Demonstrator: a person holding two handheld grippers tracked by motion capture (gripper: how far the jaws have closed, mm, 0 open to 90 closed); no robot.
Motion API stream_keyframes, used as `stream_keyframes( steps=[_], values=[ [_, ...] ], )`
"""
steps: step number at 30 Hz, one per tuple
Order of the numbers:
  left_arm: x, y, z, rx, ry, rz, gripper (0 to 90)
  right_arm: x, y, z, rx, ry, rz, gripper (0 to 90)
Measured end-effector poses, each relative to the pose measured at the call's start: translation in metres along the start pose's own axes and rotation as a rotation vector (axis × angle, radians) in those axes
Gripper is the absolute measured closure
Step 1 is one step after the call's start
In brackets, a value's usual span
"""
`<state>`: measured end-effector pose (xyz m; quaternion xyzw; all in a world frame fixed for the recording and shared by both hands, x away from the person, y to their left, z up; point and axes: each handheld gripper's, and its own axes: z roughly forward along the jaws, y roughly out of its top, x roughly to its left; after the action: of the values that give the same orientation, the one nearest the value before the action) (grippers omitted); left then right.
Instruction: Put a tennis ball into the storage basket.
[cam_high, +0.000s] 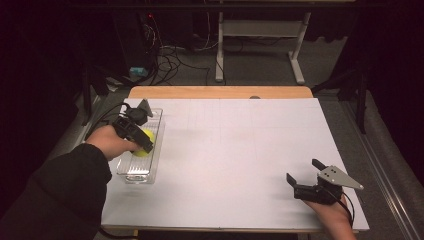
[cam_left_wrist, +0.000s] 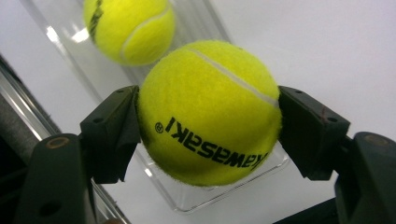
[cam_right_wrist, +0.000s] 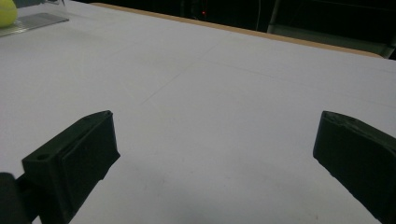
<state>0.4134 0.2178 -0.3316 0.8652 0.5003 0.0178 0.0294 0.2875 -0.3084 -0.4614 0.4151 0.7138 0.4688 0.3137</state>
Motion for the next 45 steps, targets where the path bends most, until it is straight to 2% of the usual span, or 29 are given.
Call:
stream_keyframes(
  steps=[7, 18, 28, 30, 31, 32, 33, 34, 39, 45],
  values=[
    [0.012, -0.006, 0.008, 0.011, -0.009, -0.027, 26.9, 0.001, 0.000, 0.000, 0.005, 0.002, 0.001, 0.0],
    [0.010, -0.006, 0.034, 0.046, -0.041, -0.024, 26.8, 0.001, 0.000, 0.001, 0.008, 0.004, 0.004, 0.0],
    [0.012, -0.008, 0.032, 0.045, -0.041, -0.032, 26.8, 0.001, -0.001, 0.001, 0.011, 0.002, 0.004, 0.0],
    [0.012, -0.008, 0.031, 0.033, -0.045, -0.032, 26.4, 0.001, 0.000, 0.001, 0.012, 0.003, 0.003, 0.0],
    [0.012, -0.008, 0.030, 0.025, -0.060, -0.021, 22.5, 0.001, 0.000, 0.001, 0.012, 0.003, 0.002, 0.0],
    [0.011, -0.008, 0.029, 0.019, -0.064, -0.011, 10.4, 0.001, -0.001, 0.001, 0.012, 0.004, 0.002, 0.0],
    [0.011, -0.008, 0.027, 0.008, -0.071, -0.008, 3.3, 0.001, -0.001, 0.001, 0.012, 0.004, 0.002, 0.0],
    [0.010, -0.008, 0.025, -0.005, -0.069, -0.008, 0.5, 0.001, -0.001, 0.001, 0.013, 0.002, 0.001, 0.0],
    [0.002, -0.004, 0.019, -0.043, -0.072, 0.002, 0.6, 0.002, -0.001, 0.002, 0.014, 0.005, -0.002, 0.0],
    [-0.019, 0.009, 0.020, -0.059, -0.080, 0.043, 0.7, 0.002, -0.001, 0.002, 0.016, 0.006, 0.002, 0.0]
  ],
)
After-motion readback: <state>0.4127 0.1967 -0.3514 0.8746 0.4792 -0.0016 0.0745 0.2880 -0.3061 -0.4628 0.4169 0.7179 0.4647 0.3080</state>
